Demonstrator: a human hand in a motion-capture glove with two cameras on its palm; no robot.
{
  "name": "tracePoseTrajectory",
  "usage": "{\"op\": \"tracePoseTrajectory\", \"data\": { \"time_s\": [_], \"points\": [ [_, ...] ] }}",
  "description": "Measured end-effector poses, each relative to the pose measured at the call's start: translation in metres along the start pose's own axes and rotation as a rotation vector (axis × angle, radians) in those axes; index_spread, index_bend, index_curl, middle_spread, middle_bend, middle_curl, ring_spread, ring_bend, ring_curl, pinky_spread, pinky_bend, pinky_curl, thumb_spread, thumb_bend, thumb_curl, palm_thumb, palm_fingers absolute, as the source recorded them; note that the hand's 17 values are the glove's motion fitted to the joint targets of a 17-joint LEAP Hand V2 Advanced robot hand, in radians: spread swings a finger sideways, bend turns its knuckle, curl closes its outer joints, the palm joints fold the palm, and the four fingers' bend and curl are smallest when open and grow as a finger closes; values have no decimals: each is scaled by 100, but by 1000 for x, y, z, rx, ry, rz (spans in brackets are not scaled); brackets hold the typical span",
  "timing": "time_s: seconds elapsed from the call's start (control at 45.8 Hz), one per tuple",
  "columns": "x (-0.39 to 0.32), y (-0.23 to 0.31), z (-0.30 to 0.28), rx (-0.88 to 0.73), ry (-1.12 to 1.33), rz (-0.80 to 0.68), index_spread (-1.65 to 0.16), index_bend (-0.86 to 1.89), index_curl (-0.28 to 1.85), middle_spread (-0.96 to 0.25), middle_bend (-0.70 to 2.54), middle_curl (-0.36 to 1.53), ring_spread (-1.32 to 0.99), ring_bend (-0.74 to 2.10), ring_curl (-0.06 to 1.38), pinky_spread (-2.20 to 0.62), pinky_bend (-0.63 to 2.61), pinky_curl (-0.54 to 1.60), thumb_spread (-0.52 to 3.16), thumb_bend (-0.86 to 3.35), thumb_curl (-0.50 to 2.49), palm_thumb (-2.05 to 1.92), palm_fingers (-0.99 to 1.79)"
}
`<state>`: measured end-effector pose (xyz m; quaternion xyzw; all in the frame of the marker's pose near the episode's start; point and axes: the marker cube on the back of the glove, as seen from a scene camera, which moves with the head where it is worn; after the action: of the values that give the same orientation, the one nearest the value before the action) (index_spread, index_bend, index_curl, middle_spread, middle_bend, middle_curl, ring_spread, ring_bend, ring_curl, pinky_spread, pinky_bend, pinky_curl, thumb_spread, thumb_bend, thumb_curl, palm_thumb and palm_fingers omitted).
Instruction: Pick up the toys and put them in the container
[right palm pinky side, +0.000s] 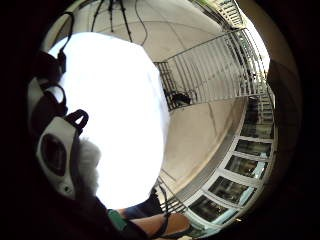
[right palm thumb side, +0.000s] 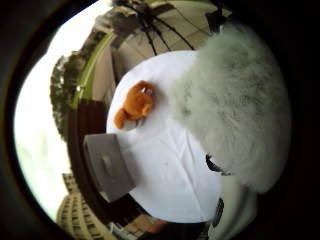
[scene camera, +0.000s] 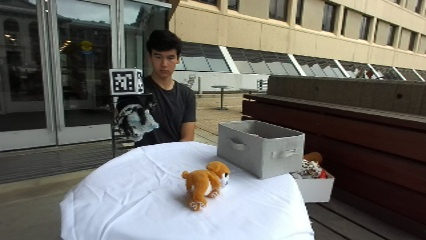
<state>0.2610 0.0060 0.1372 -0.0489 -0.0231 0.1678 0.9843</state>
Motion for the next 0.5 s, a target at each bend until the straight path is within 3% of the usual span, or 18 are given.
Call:
{"op": "tracePoseTrajectory", "data": {
  "time_s": [0.24,0.437,0.503],
  "points": [
    [-97,12,-121,154,-36,-97,-38,12,0,-35,36,54,-40,127,44,-46,106,36,77,36,78,70,87],
    [-200,42,-164,186,-57,-250,-38,11,-1,-36,32,55,-41,125,43,-46,105,37,80,37,83,69,88],
    [-238,61,-170,150,-43,-237,-38,11,-1,-36,30,56,-42,125,44,-46,105,37,81,37,85,68,88]
  ]
}}
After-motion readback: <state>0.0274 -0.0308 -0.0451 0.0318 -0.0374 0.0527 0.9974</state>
